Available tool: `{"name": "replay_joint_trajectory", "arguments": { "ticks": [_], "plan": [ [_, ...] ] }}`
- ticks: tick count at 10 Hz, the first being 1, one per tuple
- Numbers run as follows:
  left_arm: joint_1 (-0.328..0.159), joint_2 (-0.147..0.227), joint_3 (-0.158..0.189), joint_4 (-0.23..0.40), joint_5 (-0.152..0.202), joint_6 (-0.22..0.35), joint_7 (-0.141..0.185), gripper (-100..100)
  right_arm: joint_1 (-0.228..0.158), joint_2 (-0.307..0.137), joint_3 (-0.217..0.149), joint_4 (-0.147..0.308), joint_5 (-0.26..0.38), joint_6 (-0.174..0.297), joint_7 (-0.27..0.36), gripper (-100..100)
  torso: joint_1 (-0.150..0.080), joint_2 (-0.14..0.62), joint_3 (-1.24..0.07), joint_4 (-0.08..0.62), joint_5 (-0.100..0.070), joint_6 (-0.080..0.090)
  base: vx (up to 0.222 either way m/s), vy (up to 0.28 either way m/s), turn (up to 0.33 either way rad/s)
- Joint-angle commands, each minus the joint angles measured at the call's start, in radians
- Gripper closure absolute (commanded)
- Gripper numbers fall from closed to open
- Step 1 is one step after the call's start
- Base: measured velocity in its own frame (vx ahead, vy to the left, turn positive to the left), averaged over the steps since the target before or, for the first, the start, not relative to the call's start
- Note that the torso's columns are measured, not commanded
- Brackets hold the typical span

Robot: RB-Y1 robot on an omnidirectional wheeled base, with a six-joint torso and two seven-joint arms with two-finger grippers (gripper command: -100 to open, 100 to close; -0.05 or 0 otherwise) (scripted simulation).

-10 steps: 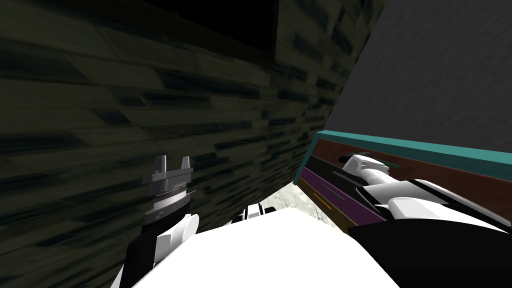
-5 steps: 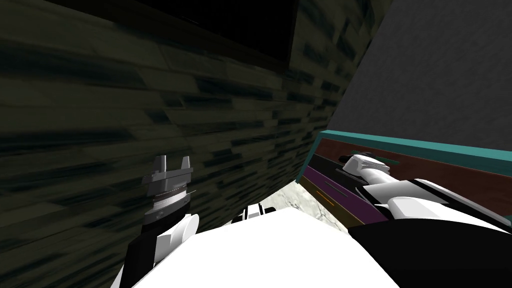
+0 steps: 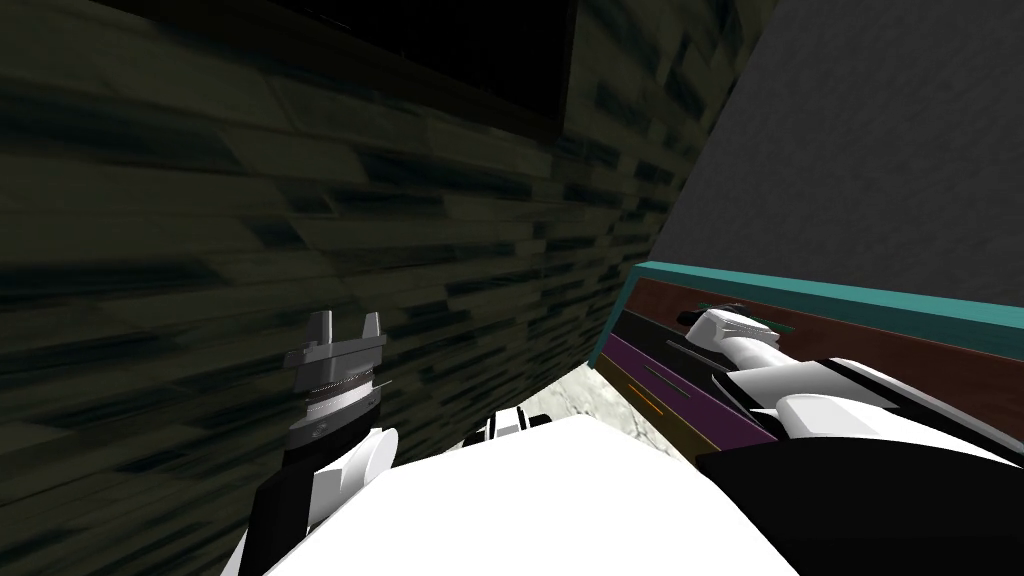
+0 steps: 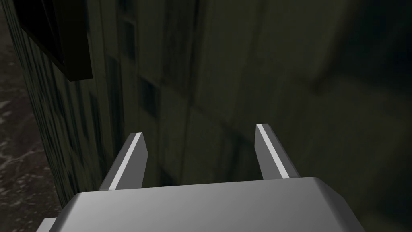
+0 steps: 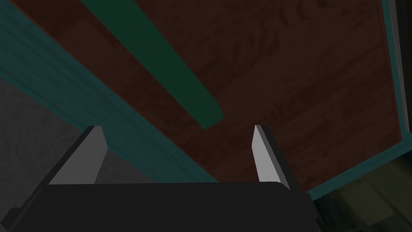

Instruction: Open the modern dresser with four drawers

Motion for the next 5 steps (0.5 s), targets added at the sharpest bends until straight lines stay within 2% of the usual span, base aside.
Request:
{"name": "replay_joint_trajectory", "arguments": {
  "ticks": [1,2,3,4,5],
  "plan": [
    [0.000,0.000,0.000,0.000,0.000,0.000,0.000,0,0.001,0.000,-0.001,-0.001,0.003,0.000,-0.002,-100,0.002,0.001,0.001,0.000,0.001,0.000,0.022,-0.104,0.005],
    [0.000,0.000,0.000,0.000,0.000,0.000,0.000,0,0.004,0.005,0.000,-0.001,0.006,-0.001,-0.010,-100,0.009,0.002,0.001,0.001,0.002,0.000,0.027,-0.114,-0.009],
    [0.000,0.000,0.000,0.000,0.000,0.000,0.000,0,-0.002,0.002,0.001,0.005,0.006,-0.003,-0.006,-100,0.006,0.002,0.001,0.001,0.003,0.000,0.017,-0.071,0.004],
    [0.000,0.000,0.000,0.000,0.000,0.000,0.000,0,-0.003,0.002,0.001,0.006,0.007,-0.004,-0.006,100,0.007,0.002,0.001,0.000,0.002,0.000,0.003,-0.012,0.001],
    [0.000,0.000,0.000,0.000,0.000,0.000,0.000,0,-0.005,0.002,0.002,0.008,0.001,-0.004,-0.002,100,0.007,0.002,0.001,0.000,0.002,0.000,-0.044,0.085,0.024]
  ]
}}
